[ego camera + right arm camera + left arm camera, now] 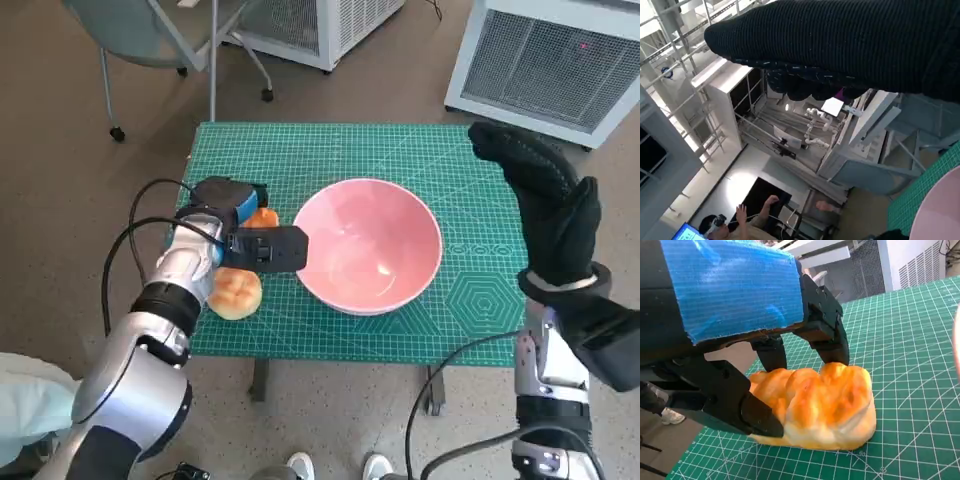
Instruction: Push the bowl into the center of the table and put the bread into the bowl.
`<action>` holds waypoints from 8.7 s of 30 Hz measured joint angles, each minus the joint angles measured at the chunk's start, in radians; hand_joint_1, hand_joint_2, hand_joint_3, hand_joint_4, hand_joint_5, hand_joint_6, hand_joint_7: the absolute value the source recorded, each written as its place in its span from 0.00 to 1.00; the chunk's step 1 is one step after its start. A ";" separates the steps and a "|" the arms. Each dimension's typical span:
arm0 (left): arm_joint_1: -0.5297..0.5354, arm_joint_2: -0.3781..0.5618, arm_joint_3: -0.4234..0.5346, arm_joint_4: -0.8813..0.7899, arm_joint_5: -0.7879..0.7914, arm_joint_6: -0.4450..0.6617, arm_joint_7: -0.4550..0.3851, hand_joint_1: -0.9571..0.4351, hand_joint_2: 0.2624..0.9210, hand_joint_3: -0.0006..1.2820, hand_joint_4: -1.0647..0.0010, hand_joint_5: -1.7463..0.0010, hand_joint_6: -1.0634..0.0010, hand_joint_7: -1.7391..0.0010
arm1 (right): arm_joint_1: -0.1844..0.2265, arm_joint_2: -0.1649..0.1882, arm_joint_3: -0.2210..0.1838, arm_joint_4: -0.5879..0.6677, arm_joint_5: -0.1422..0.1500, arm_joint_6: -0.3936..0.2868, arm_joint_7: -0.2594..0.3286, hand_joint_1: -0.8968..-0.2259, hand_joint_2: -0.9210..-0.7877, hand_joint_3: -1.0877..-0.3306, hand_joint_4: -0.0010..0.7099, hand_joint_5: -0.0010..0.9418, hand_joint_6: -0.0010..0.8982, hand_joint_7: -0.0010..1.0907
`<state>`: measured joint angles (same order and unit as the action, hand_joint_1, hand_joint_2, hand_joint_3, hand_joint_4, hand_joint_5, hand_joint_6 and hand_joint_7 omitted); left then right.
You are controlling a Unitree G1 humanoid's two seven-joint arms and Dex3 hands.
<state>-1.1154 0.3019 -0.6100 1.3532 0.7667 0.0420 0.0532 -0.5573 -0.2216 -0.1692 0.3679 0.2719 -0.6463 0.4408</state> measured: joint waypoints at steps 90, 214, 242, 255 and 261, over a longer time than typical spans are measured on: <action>0.269 0.206 0.394 -1.029 -0.472 -0.212 -0.680 0.59 0.77 0.00 0.99 1.00 0.79 1.00 | 0.042 0.033 0.036 -0.054 -0.040 0.046 -0.060 0.46 0.00 0.54 0.17 0.01 0.00 0.40; 0.497 0.300 0.463 -1.248 -0.415 0.024 -0.601 0.69 0.92 0.08 0.25 0.39 0.39 0.35 | 0.053 -0.001 0.034 -0.088 0.009 0.098 -0.012 0.46 0.00 0.55 0.16 0.00 0.00 0.36; 0.285 -0.004 0.306 -1.127 -0.376 -0.124 -0.432 0.69 0.99 0.18 0.51 0.24 0.60 0.21 | 0.084 -0.021 0.014 -0.117 0.039 0.100 0.022 0.54 0.00 0.51 0.14 0.00 0.00 0.34; 0.187 -0.119 0.166 -0.790 -0.310 -0.140 -0.489 0.54 0.89 0.04 0.92 0.99 0.80 0.95 | 0.130 -0.026 -0.005 -0.153 0.034 0.099 0.004 0.53 0.00 0.49 0.14 0.00 0.00 0.33; 0.175 -0.120 0.162 -0.766 -0.293 -0.142 -0.467 0.52 0.89 0.03 0.95 1.00 0.80 0.97 | 0.137 -0.030 -0.010 -0.164 0.026 0.100 -0.014 0.54 0.00 0.49 0.14 0.00 0.00 0.33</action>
<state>-0.9404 0.1824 -0.4477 0.5873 0.4741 -0.0999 -0.4138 -0.4205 -0.2515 -0.1787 0.2041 0.2980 -0.5466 0.4268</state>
